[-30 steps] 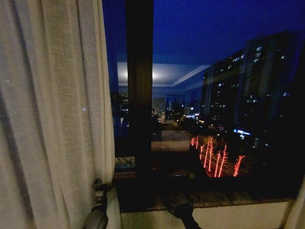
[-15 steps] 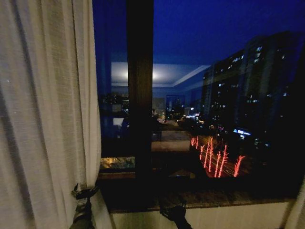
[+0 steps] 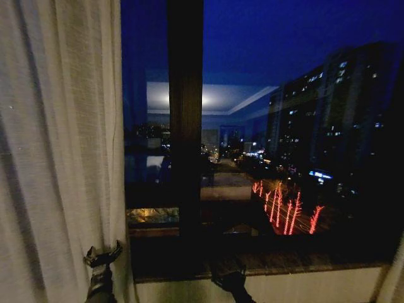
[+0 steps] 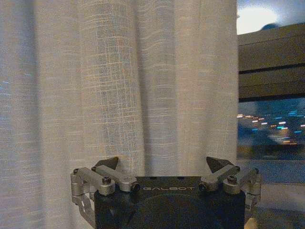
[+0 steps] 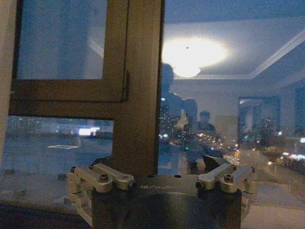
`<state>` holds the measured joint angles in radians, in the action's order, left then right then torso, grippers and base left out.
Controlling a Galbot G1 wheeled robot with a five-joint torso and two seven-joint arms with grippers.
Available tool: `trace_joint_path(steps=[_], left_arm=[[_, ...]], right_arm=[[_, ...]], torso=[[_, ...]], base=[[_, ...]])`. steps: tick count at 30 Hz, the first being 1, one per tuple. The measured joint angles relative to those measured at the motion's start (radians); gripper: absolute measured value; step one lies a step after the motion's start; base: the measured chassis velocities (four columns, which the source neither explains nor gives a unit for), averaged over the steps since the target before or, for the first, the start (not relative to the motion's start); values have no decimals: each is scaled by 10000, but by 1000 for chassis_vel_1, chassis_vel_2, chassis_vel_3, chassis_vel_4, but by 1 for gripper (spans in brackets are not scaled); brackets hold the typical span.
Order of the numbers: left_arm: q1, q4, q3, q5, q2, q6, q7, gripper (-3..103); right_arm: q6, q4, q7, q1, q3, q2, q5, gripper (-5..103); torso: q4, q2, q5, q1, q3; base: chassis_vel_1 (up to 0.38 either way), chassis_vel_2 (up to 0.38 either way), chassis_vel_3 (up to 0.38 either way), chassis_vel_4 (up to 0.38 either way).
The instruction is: Open the curtains by pulling them apart, changing their state from closed to fully open.
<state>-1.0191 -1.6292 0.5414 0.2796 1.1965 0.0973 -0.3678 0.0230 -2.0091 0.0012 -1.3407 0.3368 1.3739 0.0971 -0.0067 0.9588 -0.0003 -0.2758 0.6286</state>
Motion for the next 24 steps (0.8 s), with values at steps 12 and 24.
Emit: trace_joint_path(steps=[12,24], left_arm=[[-349,3,689,1024,-396,252,2520,100],[460,1696,1007,1362,-1131,244,3619,100]], right_arm=[[-109,-154,-16,-215,188,0,-8,100],[-288,-214,-30,-494,184,1,-405,100]], torso=[[2,0,0,0,0],[0,0,-1,0,0]], base=[[0,0,0,0],[0,0,0,0]])
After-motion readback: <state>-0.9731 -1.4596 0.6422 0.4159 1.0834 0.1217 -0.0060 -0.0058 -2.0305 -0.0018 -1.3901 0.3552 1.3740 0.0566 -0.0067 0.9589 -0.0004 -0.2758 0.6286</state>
